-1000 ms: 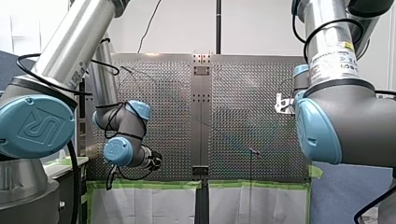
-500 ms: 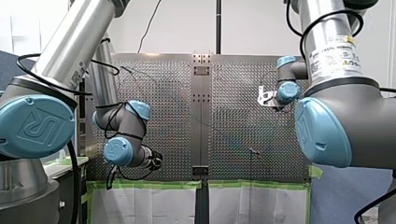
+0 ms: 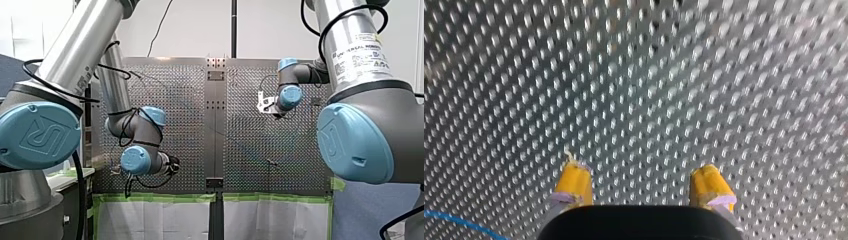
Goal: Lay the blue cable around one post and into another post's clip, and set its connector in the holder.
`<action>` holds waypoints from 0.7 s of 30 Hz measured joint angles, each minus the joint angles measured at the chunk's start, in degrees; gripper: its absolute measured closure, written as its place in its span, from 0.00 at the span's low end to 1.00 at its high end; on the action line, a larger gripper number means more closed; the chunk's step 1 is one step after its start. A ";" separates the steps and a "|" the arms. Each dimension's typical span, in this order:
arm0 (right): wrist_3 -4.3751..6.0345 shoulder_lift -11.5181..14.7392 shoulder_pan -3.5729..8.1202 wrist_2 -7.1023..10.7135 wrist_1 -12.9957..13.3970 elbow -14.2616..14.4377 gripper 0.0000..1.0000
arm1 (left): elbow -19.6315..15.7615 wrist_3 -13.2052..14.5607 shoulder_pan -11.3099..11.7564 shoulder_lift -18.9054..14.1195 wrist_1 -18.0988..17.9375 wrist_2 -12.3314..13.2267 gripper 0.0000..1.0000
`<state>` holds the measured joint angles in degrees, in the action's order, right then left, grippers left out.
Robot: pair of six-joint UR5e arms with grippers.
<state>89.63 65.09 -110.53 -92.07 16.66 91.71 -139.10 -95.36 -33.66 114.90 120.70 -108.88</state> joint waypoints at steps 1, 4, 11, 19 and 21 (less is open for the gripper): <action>0.09 0.03 -0.45 -0.05 0.14 0.17 0.02 | 0.48 -0.04 0.04 0.00 0.02 -0.19 0.00; 0.60 0.08 -2.00 -0.04 1.04 1.21 0.02 | 1.66 -0.18 0.16 0.00 -0.03 -1.31 0.00; 1.89 0.17 -5.67 1.91 4.44 4.66 0.02 | 2.50 -0.42 0.23 -0.06 -1.48 -4.54 0.00; 2.10 0.18 -9.53 3.17 8.28 8.50 0.02 | 2.53 -0.44 0.05 -0.05 -3.09 -6.76 0.00; 2.16 0.18 -10.60 3.51 9.35 9.56 0.02 | 2.54 -0.44 0.01 -0.05 -3.15 -7.12 0.00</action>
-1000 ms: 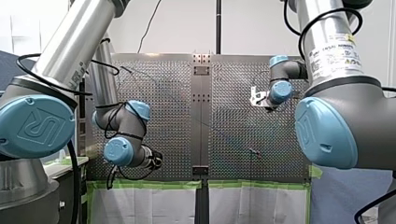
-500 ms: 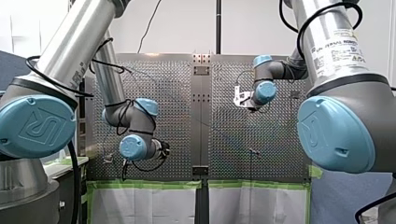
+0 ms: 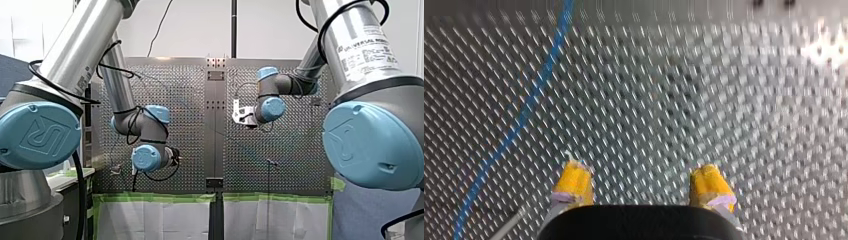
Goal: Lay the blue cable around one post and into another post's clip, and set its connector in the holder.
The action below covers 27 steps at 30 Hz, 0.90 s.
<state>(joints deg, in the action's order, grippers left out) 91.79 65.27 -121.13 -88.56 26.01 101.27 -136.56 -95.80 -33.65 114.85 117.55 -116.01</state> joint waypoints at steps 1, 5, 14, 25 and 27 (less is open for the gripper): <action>0.02 -0.01 -0.48 0.15 0.49 0.44 0.02 | 0.00 0.00 0.00 0.00 -0.01 -0.16 0.00; 0.11 -0.06 -2.10 0.68 2.60 2.13 0.02 | 0.01 0.00 -0.07 -0.18 -0.03 -0.57 0.00; 0.49 -0.13 -2.20 1.14 7.15 6.27 0.02 | 0.01 0.14 -0.26 -2.65 -0.03 -2.25 0.00; 1.53 -0.31 -3.13 2.65 12.61 9.66 0.02 | 0.04 0.18 -0.30 -3.35 -0.03 -3.90 0.00; 1.31 -0.58 -3.66 2.93 13.77 9.75 0.02 | 0.07 0.17 -0.30 -3.36 -0.03 -3.96 0.00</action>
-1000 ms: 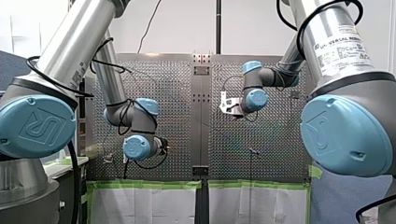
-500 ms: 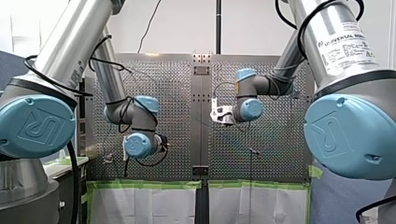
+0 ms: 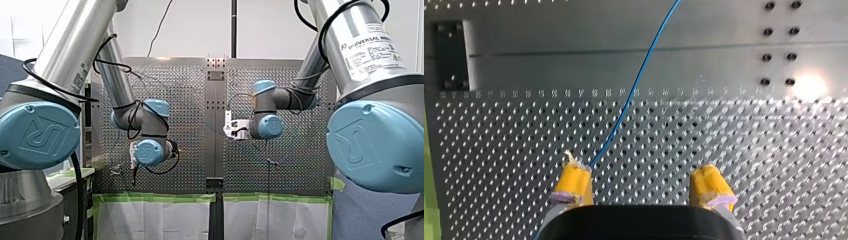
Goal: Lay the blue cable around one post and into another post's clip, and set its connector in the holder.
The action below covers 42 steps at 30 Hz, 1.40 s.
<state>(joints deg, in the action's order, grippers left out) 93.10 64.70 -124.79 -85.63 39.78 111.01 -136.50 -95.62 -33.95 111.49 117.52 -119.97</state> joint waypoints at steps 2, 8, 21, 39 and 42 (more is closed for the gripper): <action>-0.28 -0.62 -0.83 -0.21 1.17 0.02 0.02 | 0.01 -0.01 0.00 -0.01 0.00 -0.09 0.00; -1.19 -2.98 -2.89 -2.24 2.42 0.04 0.02 | 0.02 -0.06 0.04 0.00 0.19 -1.10 0.00; -4.05 -5.22 -5.42 -7.00 2.01 0.04 0.02 | 0.02 -0.37 0.04 -0.01 0.63 -3.80 0.00; -4.10 -5.31 -6.52 -8.33 1.53 0.04 0.02 | 0.62 -0.62 0.08 -0.01 0.50 -4.29 0.00; -4.12 -5.31 -6.54 -8.33 1.54 0.04 0.02 | 0.62 -0.62 0.03 -0.01 0.46 -4.33 0.00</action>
